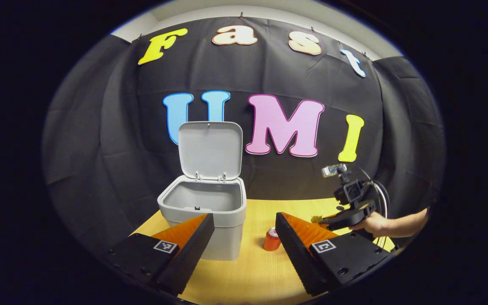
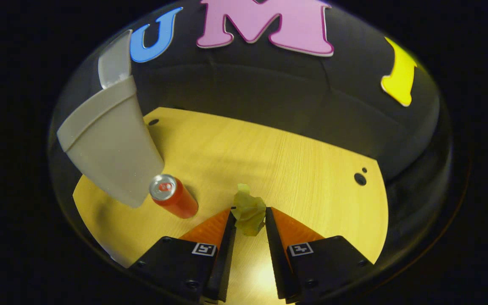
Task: Press the lid of the desktop garbage bin to open it, pick up the crumpled paper on the desktop and throw it into the bin, then pick up the pop can on the desktop and drop it into the bin, and finally close the garbage bin lid.
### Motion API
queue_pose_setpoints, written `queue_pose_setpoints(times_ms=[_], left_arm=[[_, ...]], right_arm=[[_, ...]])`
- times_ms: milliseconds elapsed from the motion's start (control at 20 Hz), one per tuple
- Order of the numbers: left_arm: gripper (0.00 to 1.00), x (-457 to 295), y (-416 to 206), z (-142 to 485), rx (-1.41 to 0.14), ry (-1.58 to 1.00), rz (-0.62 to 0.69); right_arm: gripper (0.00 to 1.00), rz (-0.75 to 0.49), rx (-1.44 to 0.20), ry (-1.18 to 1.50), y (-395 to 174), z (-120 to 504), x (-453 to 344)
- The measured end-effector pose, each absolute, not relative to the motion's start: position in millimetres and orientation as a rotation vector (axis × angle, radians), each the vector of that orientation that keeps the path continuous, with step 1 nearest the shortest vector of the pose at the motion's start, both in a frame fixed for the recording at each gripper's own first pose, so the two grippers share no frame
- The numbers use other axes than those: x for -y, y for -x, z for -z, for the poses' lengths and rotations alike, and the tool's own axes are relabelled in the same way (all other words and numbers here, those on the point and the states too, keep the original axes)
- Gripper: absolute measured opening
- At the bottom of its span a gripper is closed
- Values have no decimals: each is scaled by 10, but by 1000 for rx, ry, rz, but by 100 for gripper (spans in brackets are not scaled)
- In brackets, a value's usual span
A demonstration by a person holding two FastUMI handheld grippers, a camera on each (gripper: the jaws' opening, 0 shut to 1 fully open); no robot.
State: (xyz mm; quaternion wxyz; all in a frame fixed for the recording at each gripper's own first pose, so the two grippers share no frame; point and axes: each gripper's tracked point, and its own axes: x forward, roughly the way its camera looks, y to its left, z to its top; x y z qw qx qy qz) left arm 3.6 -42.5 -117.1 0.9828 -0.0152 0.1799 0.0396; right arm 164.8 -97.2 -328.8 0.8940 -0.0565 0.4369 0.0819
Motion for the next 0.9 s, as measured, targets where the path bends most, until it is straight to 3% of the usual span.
queue_pose_setpoints(times_ms=[50,100,500,900], left_arm=[[99,431,-44,1154,-357,31,-68],[99,436,-45,1154,-354,33,-58],[99,192,-6,1099,-326,40,-50],[99,-295,222,1121,-330,-14,-128]], right_arm=[[32,-181,-869,123,-1706,3090,905],[47,-193,-830,118,-1763,2872,817],[47,-404,-581,47,-2182,1462,-380],[46,-635,-565,-26,-2212,1197,-1800]])
